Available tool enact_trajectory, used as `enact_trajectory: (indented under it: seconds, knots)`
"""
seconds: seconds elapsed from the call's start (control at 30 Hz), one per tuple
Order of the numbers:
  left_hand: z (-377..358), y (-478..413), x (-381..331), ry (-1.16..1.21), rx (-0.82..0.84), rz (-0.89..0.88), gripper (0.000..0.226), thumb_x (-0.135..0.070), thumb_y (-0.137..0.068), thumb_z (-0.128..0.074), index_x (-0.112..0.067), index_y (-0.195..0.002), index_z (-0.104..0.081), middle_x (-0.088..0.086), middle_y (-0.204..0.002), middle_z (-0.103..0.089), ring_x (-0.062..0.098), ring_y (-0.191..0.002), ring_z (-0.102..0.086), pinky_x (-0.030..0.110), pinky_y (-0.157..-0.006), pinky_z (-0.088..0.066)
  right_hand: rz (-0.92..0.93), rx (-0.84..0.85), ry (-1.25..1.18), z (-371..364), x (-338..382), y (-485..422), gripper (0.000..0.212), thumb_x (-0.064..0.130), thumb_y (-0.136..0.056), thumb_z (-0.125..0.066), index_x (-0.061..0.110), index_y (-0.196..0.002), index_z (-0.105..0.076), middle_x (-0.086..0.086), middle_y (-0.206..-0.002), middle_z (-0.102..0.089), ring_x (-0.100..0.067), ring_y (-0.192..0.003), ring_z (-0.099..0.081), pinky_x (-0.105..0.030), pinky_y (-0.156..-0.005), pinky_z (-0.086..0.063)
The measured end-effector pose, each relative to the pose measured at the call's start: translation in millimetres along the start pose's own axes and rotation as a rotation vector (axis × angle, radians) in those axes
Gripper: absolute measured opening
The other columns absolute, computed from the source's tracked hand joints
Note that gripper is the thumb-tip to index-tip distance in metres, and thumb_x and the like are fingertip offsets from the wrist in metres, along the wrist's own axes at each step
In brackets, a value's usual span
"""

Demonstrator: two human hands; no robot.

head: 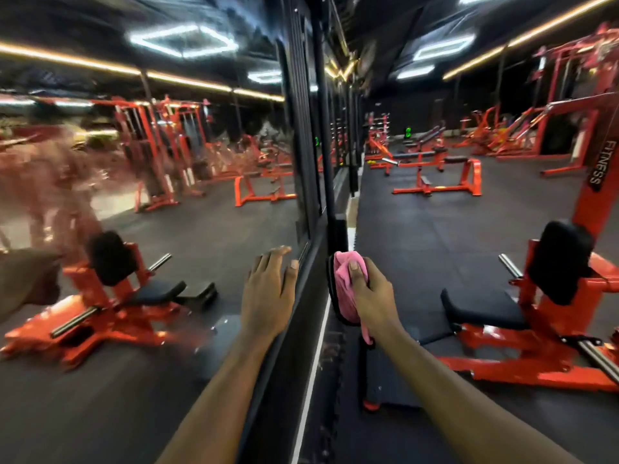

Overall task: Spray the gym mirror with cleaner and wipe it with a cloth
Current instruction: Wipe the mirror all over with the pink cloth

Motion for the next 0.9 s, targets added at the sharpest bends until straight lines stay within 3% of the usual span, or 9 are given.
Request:
enact_trajectory:
  seconds: [0.13,0.27,0.43,0.53,0.8,0.9]
  knots:
    - [-82,-79,27,-0.021,0.006,-0.025,0.044,-0.039,-0.104,-0.04,-0.014,-0.136,-0.059,0.004,-0.133,-0.064,0.022,-0.128,-0.052,0.04,-0.107,-0.043,0.014,-0.023,-0.056,6,-48,-102,0.025,0.035,-0.107,-0.054,0.028,-0.123,-0.072,0.012,-0.106,-0.077,0.002,-0.101,-0.069,-0.013,-0.085,-0.052]
    - [-155,-170,59,-0.068,-0.008,-0.042,0.049,-0.044,-0.104,-0.036,-0.014,-0.134,-0.061,0.005,-0.132,-0.066,0.026,-0.126,-0.055,0.047,-0.105,-0.046,0.013,-0.02,-0.065,7,-95,-221,0.024,0.036,-0.107,-0.055,0.025,-0.119,-0.073,0.011,-0.103,-0.077,0.001,-0.099,-0.07,-0.024,-0.087,-0.053]
    - [-215,-283,105,-0.096,-0.078,-0.027,0.047,-0.044,-0.104,-0.038,-0.013,-0.13,-0.062,0.005,-0.128,-0.067,0.028,-0.122,-0.057,0.051,-0.1,-0.049,0.019,0.018,-0.101,-15,-125,-358,0.023,0.038,-0.106,-0.054,0.031,-0.118,-0.073,0.015,-0.106,-0.077,0.001,-0.104,-0.069,-0.022,-0.093,-0.053]
    - [-246,-342,138,-0.127,-0.122,-0.019,0.05,-0.046,-0.104,-0.036,-0.013,-0.13,-0.062,0.004,-0.128,-0.067,0.028,-0.122,-0.057,0.047,-0.1,-0.046,0.017,0.054,-0.127,-40,-150,-430,0.018,0.035,-0.106,-0.057,0.035,-0.114,-0.073,0.018,-0.1,-0.077,0.005,-0.099,-0.069,-0.013,-0.083,-0.05]
    - [-339,-495,247,-0.178,-0.181,-0.001,0.051,-0.046,-0.103,-0.035,-0.012,-0.131,-0.062,0.006,-0.131,-0.067,0.029,-0.126,-0.055,0.047,-0.101,-0.045,0.062,0.12,-0.132,-108,-225,-623,0.022,0.033,-0.106,-0.057,0.03,-0.119,-0.074,0.015,-0.104,-0.077,0.006,-0.099,-0.069,-0.009,-0.082,-0.049]
    - [-366,-564,276,-0.187,-0.207,-0.011,0.052,-0.046,-0.102,-0.035,-0.012,-0.13,-0.063,0.007,-0.132,-0.067,0.03,-0.127,-0.055,0.048,-0.102,-0.046,0.095,0.106,-0.125,-127,-236,-700,0.023,0.028,-0.107,-0.056,0.021,-0.12,-0.073,0.02,-0.095,-0.076,0.008,-0.088,-0.068,-0.009,-0.076,-0.049]
Point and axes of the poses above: each hand's wrist, its own y-axis away from the middle knuckle, its own z-axis out of the back of the hand, x = y × z, the point moved 10 cm from there along -y, towards the middle knuckle
